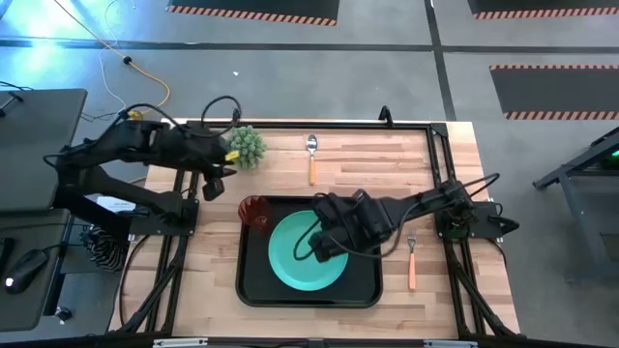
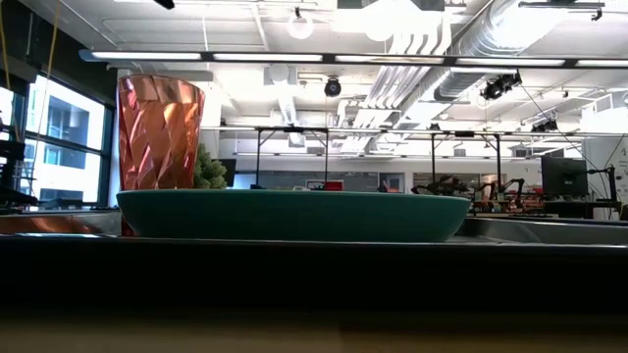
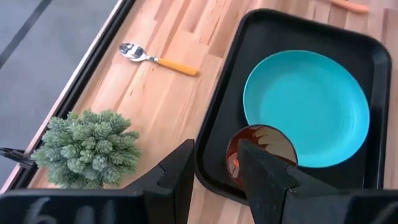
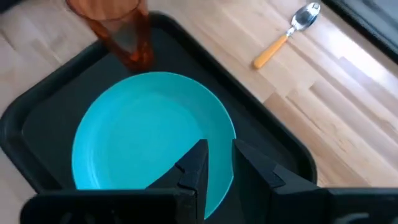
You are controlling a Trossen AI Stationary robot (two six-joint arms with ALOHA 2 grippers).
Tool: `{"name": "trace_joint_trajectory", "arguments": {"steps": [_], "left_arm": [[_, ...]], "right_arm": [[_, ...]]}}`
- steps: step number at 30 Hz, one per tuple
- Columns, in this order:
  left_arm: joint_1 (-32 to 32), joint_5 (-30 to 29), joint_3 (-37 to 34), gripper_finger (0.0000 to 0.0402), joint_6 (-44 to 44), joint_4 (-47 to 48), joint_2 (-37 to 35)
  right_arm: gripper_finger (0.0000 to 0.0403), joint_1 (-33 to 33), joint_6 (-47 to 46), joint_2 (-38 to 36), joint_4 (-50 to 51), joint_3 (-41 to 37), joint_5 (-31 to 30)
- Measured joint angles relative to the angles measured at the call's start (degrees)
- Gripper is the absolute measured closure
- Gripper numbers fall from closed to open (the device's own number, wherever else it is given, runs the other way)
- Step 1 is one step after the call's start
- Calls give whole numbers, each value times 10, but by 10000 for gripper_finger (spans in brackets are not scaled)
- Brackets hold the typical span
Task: Pick and place plate/cup/fork/spoon on tray
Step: Put the orange fork on the black tray to the right of the green plate
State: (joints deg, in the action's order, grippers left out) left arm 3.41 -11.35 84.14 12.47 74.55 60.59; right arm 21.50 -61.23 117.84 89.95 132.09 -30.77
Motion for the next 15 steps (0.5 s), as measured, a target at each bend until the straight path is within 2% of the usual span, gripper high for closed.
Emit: {"name": "trace_joint_trajectory", "arguments": {"steps": [4,9,15], "left_arm": [[0,0,-20,287,5,-17,-29],[0,-16,-30,287,9,-16,-44],[0,-18,-30,287,5,-16,-43]], "right_arm": [[339,8,-29,-5,0,-60,-13],[339,8,-63,-15,1,-145,23],[339,11,-145,-54,0,-240,73]]}}
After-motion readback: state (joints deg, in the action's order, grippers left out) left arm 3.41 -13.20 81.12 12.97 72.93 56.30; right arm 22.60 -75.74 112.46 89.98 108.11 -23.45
